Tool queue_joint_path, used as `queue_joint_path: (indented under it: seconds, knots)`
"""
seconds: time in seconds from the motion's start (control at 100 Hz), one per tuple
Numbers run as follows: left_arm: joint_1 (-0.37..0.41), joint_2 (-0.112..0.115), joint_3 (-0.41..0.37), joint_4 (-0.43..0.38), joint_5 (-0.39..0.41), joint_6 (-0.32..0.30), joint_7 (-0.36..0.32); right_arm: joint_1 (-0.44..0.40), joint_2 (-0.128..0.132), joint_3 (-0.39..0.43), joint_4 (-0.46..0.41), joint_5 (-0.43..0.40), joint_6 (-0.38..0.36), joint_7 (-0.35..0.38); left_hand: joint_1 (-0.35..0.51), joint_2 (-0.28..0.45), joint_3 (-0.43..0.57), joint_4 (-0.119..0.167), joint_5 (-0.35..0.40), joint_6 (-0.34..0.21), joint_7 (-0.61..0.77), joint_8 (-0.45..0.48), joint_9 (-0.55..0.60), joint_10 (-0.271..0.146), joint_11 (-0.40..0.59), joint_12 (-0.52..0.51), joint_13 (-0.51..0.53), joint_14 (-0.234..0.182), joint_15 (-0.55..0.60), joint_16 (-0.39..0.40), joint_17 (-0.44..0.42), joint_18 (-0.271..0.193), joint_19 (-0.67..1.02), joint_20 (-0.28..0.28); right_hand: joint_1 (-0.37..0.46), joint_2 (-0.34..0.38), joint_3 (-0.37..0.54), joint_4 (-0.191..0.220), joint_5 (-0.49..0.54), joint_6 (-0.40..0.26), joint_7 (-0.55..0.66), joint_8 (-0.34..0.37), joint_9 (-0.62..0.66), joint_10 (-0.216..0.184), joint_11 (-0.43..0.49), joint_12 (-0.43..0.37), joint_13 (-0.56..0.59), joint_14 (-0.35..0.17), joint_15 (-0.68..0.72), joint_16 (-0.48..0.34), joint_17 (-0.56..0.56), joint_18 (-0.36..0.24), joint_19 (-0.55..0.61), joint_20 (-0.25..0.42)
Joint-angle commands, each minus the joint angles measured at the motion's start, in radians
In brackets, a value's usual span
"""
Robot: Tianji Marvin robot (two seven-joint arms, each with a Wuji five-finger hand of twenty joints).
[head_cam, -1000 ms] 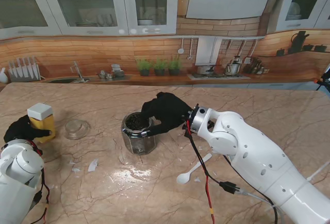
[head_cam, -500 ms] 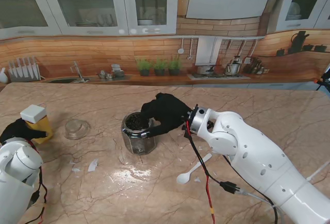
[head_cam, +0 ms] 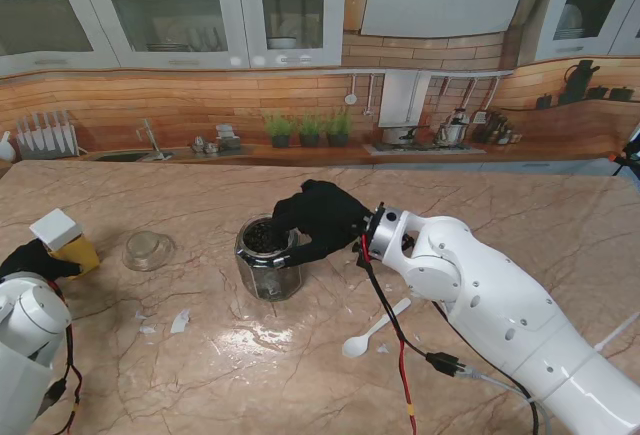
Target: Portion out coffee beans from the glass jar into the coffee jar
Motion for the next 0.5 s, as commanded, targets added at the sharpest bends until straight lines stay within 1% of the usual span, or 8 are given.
queue_joint_path:
  seconds: [0.0,0.14,0.19,0.2,0.21,0.23,0.41,0.49]
  knots:
    - [0.018,-0.001,-0.001,0.007,0.0,0.0,0.0,0.0,-0.004,-0.001,-0.005,-0.004,-0.006,-0.004,0.046,0.028,0.081,0.064,0.004,0.026,-0.04,-0.019,-0.04,0.02,-0.015,-0.017,-0.023,0.028,-0.007,0.009,-0.013,0.03,0.0,0.027,0.016,-0.008,-0.003,0.027,0.019,-0.025,0.021,0.006,0.025,-0.016,0.026,0.012,0.009,-0.024,0.006,-0.004,-0.013,-0.002,-0.005,0.008]
    - [0.019,-0.003,-0.007,0.007,-0.002,-0.019,0.013,0.004,-0.004,-0.005,-0.003,-0.005,-0.008,-0.004,-0.003,-0.021,0.07,0.045,-0.023,0.043,-0.105,-0.052,-0.067,0.038,-0.023,-0.025,-0.039,0.054,-0.008,0.011,-0.029,0.05,0.001,0.042,0.017,-0.009,-0.003,0.028,0.021,-0.028,0.023,0.006,0.027,-0.017,0.027,0.012,0.009,-0.024,0.006,-0.004,-0.013,-0.003,-0.006,0.01]
    - [0.02,-0.003,-0.01,0.007,0.001,-0.026,0.016,0.004,-0.004,-0.006,-0.003,-0.005,-0.008,-0.004,-0.022,-0.03,0.064,0.04,-0.028,0.047,-0.113,-0.057,-0.07,0.039,-0.024,-0.025,-0.041,0.053,-0.008,0.011,-0.028,0.051,0.003,0.045,0.018,-0.011,-0.003,0.027,0.021,-0.028,0.023,0.006,0.027,-0.017,0.027,0.012,0.009,-0.024,0.006,-0.004,-0.013,-0.003,-0.006,0.01]
    - [0.021,-0.003,-0.011,0.006,0.001,-0.027,0.017,0.004,-0.004,-0.006,-0.003,-0.005,-0.008,-0.005,-0.024,-0.034,0.063,0.039,-0.03,0.048,-0.115,-0.058,-0.075,0.062,-0.026,-0.026,-0.042,0.054,-0.008,0.011,-0.029,0.052,0.003,0.045,0.019,-0.01,-0.002,0.028,0.022,-0.028,0.024,0.006,0.028,-0.017,0.027,0.012,0.009,-0.025,0.006,-0.004,-0.013,-0.003,-0.006,0.01]
    - [0.021,-0.004,-0.012,0.006,0.0,-0.028,0.018,0.004,-0.004,-0.006,-0.003,-0.005,-0.008,-0.005,-0.025,-0.037,0.063,0.038,-0.032,0.051,-0.119,-0.06,-0.078,0.075,-0.029,-0.027,-0.044,0.057,-0.009,0.011,-0.031,0.055,0.002,0.046,0.019,-0.011,-0.002,0.028,0.023,-0.028,0.024,0.006,0.028,-0.018,0.027,0.012,0.009,-0.025,0.006,-0.004,-0.013,-0.003,-0.006,0.01]
    - [0.022,-0.004,-0.013,0.005,-0.001,-0.031,0.021,0.004,-0.004,-0.006,-0.003,-0.005,-0.008,-0.004,-0.03,-0.042,0.062,0.037,-0.037,0.053,-0.126,-0.063,-0.082,0.084,-0.032,-0.029,-0.046,0.06,-0.01,0.011,-0.032,0.057,0.002,0.046,0.019,-0.012,-0.003,0.027,0.023,-0.028,0.024,0.006,0.028,-0.018,0.027,0.012,0.008,-0.024,0.006,-0.004,-0.013,-0.003,-0.006,0.01]
    - [0.031,-0.003,-0.026,-0.004,0.003,-0.05,0.02,0.009,-0.005,-0.01,0.001,-0.003,-0.011,-0.006,-0.112,-0.082,0.056,0.01,-0.092,0.082,-0.214,-0.11,-0.132,0.094,-0.045,-0.037,-0.075,0.089,-0.021,0.008,-0.06,0.078,-0.006,0.059,0.021,-0.014,-0.002,0.026,0.03,-0.036,0.028,0.007,0.034,-0.02,0.029,0.012,0.01,-0.024,0.007,-0.004,-0.013,-0.003,-0.006,0.012]
    - [0.033,-0.001,-0.03,-0.006,0.006,-0.056,0.016,0.011,-0.006,-0.013,0.003,-0.003,-0.011,-0.008,-0.135,-0.098,0.062,0.0,-0.098,0.083,-0.242,-0.126,-0.145,0.098,-0.048,-0.039,-0.083,0.1,-0.024,0.008,-0.067,0.086,-0.007,0.063,0.023,-0.015,-0.001,0.027,0.03,-0.035,0.029,0.007,0.035,-0.021,0.029,0.012,0.01,-0.024,0.007,-0.004,-0.013,-0.003,-0.006,0.012]
